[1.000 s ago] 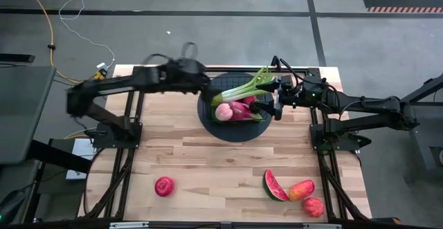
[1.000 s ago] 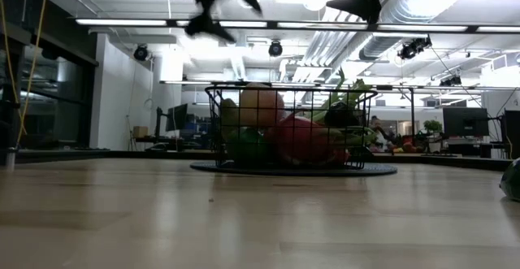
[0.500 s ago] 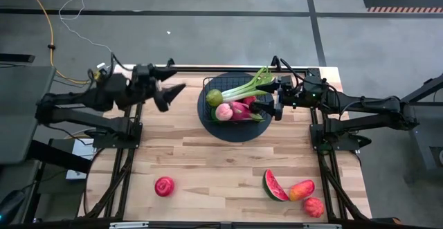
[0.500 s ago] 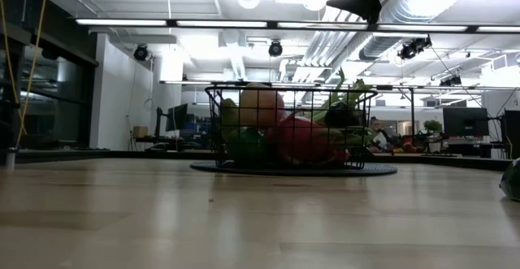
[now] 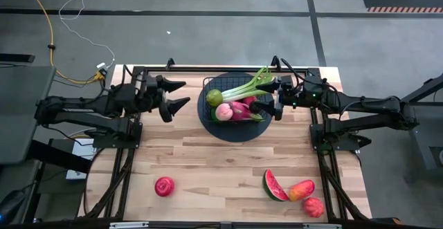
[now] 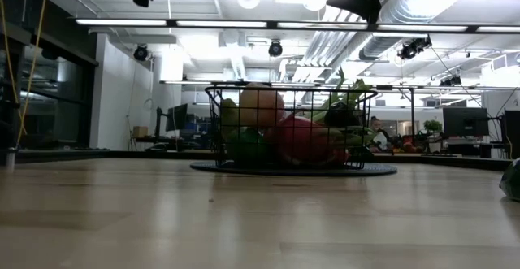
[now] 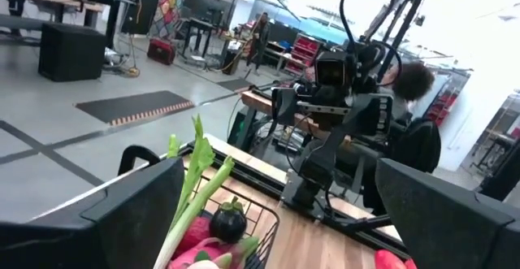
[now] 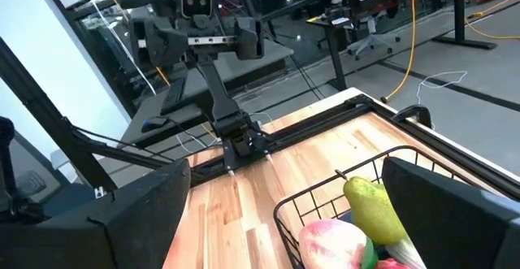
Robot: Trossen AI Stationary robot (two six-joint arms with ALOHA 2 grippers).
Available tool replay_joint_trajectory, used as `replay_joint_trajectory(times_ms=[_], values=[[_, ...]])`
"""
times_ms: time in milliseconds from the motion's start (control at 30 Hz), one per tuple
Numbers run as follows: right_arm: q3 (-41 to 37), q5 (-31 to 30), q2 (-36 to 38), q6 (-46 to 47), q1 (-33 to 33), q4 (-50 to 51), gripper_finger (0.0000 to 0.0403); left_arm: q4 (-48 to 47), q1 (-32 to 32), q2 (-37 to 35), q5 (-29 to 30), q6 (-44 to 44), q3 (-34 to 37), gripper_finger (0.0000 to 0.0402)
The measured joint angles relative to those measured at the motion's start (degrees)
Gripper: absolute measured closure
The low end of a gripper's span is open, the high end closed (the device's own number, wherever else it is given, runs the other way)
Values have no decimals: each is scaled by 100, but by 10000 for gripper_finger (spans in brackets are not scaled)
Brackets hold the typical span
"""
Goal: Build produce basket
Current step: Put the mango into the wire basket
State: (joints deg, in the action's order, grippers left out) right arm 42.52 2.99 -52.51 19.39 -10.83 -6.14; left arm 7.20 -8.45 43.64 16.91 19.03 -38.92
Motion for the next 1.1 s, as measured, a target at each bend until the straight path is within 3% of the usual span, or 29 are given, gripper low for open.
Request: replay_joint_trajectory(times_ms=[133, 200, 400, 533, 733, 867, 1100], values=[[65, 224, 0, 395, -2, -208, 6, 5, 0, 24, -1, -73, 0, 9], [387, 495, -38, 598, 80, 392, 6, 8, 0, 21, 4, -73, 0, 9], [2147, 397, -583, 787, 1202, 4895, 6, 5, -8, 21, 50, -77, 0, 9], [2524, 406, -917, 1661, 2266, 6364, 6, 0, -9, 21, 61, -78, 0, 9], [2309, 407, -1260, 2741, 4023, 6836, 6, -4, -9, 21, 63, -90, 0, 9], [2074, 358, -1637, 2969, 5001, 6799, 6, -8, -9, 21, 64, -167, 0, 9], [1366, 514, -2348, 3746, 6066, 5767, 6, -8, -9, 21, 63, -123, 0, 9]])
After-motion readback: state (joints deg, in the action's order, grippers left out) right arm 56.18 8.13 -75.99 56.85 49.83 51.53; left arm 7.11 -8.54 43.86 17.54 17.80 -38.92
